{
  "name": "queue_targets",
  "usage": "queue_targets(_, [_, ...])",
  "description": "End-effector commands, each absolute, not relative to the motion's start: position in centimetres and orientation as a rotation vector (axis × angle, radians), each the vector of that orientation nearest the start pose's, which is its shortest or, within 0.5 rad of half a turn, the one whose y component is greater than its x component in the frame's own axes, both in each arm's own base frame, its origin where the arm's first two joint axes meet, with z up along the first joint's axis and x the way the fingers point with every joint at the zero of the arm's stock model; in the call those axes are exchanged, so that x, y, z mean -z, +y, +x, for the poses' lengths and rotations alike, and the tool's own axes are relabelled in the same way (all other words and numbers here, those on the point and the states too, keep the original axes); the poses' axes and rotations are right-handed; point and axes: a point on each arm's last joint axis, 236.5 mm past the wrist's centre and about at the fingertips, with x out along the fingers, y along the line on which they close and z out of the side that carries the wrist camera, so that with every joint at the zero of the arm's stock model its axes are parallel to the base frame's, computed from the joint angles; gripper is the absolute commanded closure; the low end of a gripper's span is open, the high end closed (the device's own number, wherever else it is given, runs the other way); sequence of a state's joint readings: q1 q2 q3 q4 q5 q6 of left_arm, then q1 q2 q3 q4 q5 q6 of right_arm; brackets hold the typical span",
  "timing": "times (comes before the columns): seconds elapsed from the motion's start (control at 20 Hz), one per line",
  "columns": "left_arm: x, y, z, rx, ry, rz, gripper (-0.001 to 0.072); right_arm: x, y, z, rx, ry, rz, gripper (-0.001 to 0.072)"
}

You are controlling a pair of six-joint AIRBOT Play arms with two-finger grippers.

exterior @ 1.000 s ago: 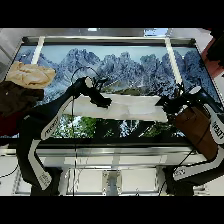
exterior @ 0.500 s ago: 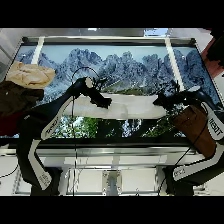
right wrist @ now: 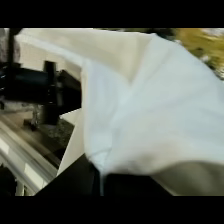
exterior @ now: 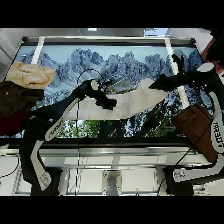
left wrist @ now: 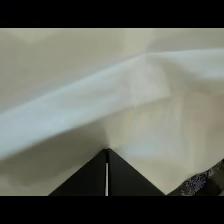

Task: Fold the shirts.

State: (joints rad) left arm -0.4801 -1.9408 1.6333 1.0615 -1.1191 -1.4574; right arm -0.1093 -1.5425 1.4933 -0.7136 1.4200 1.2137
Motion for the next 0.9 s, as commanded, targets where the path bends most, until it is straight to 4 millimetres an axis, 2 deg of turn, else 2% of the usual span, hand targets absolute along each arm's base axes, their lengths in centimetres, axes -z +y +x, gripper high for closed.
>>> queue_targets(0.0, [5.9, -32.5, 41.2, 0.739, 1.437, -0.074, 0.0692, -11.1, 18.1, 42.5, -0.768, 1.169, 0.354, 0.0691])
queue_targets(0.1, [1.1, -29.9, 43.5, 0.738, 1.374, -0.021, 0.0692, -11.4, 20.3, 42.3, -0.75, 1.161, 0.256, 0.0691])
queue_targets(0.2, [-4.0, -25.5, 46.0, 0.664, 1.284, 0.032, 0.0692, -11.6, 23.3, 42.1, -0.748, 1.139, 0.209, 0.0692])
queue_targets(0.3, [-9.1, -20.9, 47.9, 0.575, 1.176, 0.04, 0.0692, -11.7, 27.7, 41.8, -0.778, 1.099, 0.215, 0.0692])
queue_targets(0.4, [-13.3, -17.4, 48.3, 0.523, 1.095, 0.003, 0.0692, -11.6, 33.4, 41.6, -0.819, 1.027, 0.229, 0.0693])
queue_targets(0.55, [-17.2, -13.9, 48.0, 0.468, 1.017, -0.02, 0.0692, -9.7, 42.3, 39.8, -0.888, 0.974, 0.276, 0.0693])
queue_targets(0.65, [-17.8, -12.7, 47.5, 0.453, 1.017, -0.023, 0.0692, -7.3, 47.6, 38.8, -0.91, 0.934, 0.324, 0.0689])
queue_targets(0.7, [-17.6, -12.4, 47.2, 0.451, 1.036, -0.02, 0.0692, -6.8, 49.4, 39.2, -0.898, 0.877, 0.347, 0.0687])
queue_targets(0.75, [-17.1, -12.1, 47.0, 0.445, 1.053, -0.005, 0.0692, -7.2, 51.1, 39.7, -0.878, 0.832, 0.441, 0.0589])
queue_targets(0.8, [-16.6, -12.0, 46.7, 0.449, 1.071, 0.01, 0.0693, -8.3, 52.2, 39.9, -0.868, 0.804, 0.55, 0.0354])
queue_targets(0.85, [-16.1, -12.0, 46.6, 0.449, 1.088, 0.01, 0.0693, -9.3, 52.7, 40.1, -0.86, 0.78, 0.616, 0.017])
